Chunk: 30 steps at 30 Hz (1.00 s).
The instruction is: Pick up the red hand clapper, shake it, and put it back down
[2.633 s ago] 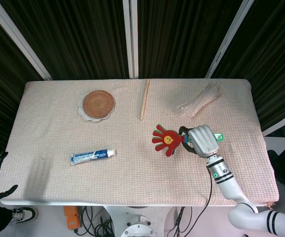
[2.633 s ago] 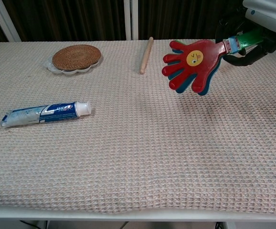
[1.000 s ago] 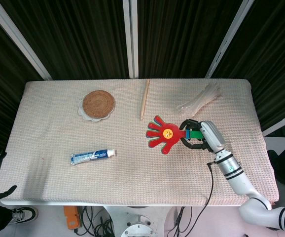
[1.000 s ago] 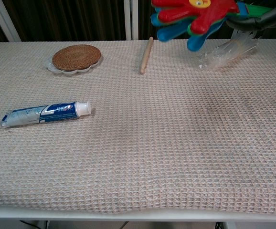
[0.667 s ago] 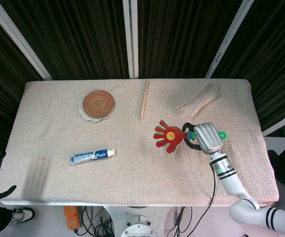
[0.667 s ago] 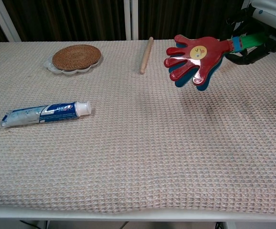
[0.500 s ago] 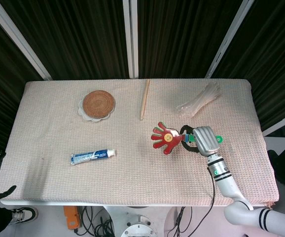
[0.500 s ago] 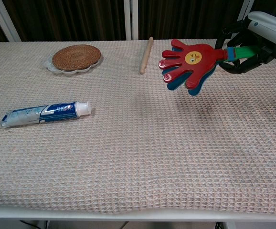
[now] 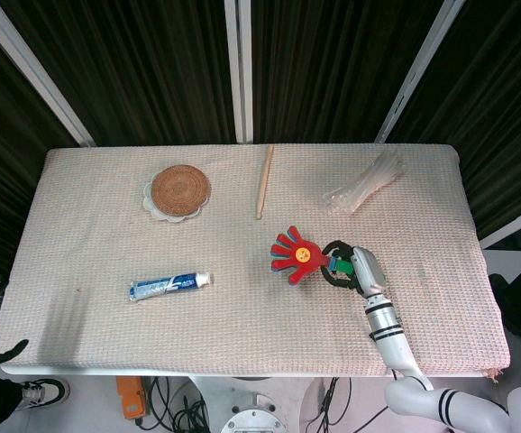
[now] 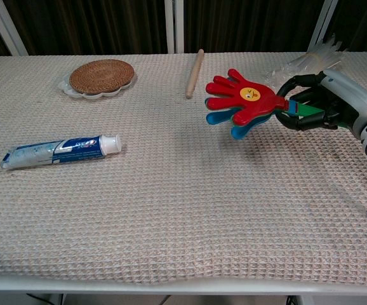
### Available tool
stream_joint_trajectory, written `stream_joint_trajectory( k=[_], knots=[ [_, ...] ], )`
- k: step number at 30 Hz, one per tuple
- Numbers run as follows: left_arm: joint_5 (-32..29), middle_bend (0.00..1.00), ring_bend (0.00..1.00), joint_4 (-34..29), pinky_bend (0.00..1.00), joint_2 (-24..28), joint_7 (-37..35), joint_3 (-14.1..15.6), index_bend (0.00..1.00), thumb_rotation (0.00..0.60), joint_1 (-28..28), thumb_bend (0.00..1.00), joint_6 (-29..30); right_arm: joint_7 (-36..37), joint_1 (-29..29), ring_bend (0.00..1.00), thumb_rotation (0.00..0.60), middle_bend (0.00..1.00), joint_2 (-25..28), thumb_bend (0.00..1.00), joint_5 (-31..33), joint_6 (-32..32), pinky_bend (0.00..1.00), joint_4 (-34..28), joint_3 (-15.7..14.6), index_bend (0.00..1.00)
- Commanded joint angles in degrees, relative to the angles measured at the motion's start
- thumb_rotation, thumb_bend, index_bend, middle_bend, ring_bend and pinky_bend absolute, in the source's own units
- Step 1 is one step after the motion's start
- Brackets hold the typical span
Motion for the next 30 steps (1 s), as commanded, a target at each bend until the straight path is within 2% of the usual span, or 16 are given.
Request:
stream_joint_trajectory(
  k=[1,3,5,6,11,16,20,22,25,30],
  knots=[
    [-0.01,0.02,0.00,0.02,0.03,0.00,-0.02,-0.02,0.08,0.600,0.00,0.10,0.00,-5.12,1.13,0.34,0.600,0.43,0.98,0.16,-0.73,-3.19,0.59,0.67,-1.77,0.30],
    [-0.03,0.02,0.00,0.02,0.03,-0.01,-0.02,-0.06,0.08,0.600,-0.02,0.10,-0.02,-8.32,1.83,0.07,0.600,0.17,2.53,0.07,-0.64,-5.13,0.20,-0.17,-2.44,0.06],
    [-0.01,0.02,0.00,0.02,0.03,-0.02,0.02,-0.07,0.08,0.600,-0.04,0.10,-0.03,-11.42,2.39,0.00,0.600,0.04,4.17,0.02,-0.44,-6.45,0.05,-1.51,-2.77,0.00],
    [0.00,0.02,0.00,0.01,0.03,-0.03,0.03,-0.07,0.08,0.600,-0.03,0.10,-0.02,-12.27,2.46,0.00,0.600,0.00,4.63,0.00,-0.46,-6.51,0.00,-1.97,-2.81,0.00],
    [0.05,0.02,0.00,-0.01,0.03,-0.08,0.09,-0.07,0.08,0.600,0.01,0.10,0.07,-13.89,1.84,0.00,0.600,0.00,7.23,0.00,-1.24,-4.91,0.00,-5.51,-2.77,0.00],
    [0.12,0.02,0.00,-0.14,0.03,-0.01,0.26,-0.09,0.08,0.600,0.14,0.10,0.38,-15.76,-1.46,0.00,0.600,0.00,12.34,0.00,-7.17,3.89,0.00,-10.71,-4.16,0.00],
    [-0.03,0.02,0.00,-0.32,0.03,0.16,0.47,-0.10,0.08,0.600,0.34,0.10,0.54,-24.26,-8.09,0.00,0.600,0.00,19.72,0.02,-13.34,15.13,0.00,-14.12,-8.38,0.00],
    [-0.01,0.02,0.00,-0.58,0.03,0.21,0.79,-0.13,0.08,0.600,0.46,0.10,0.78,-30.16,-12.73,0.00,0.600,0.00,22.01,0.04,-13.96,20.72,0.00,-14.77,-10.51,0.00],
    [0.09,0.02,0.00,-1.02,0.03,0.27,1.33,0.05,0.08,0.600,0.64,0.10,0.87,-34.73,-19.16,0.00,0.600,0.00,22.95,0.04,-12.41,26.76,0.00,-13.48,-12.78,0.00],
    [0.33,0.02,0.00,-1.58,0.03,0.65,2.25,0.28,0.08,0.600,0.63,0.10,0.62,-30.62,-25.44,0.00,0.600,0.00,22.10,0.05,-8.20,31.22,0.00,-9.26,-12.51,0.00]
  ],
)
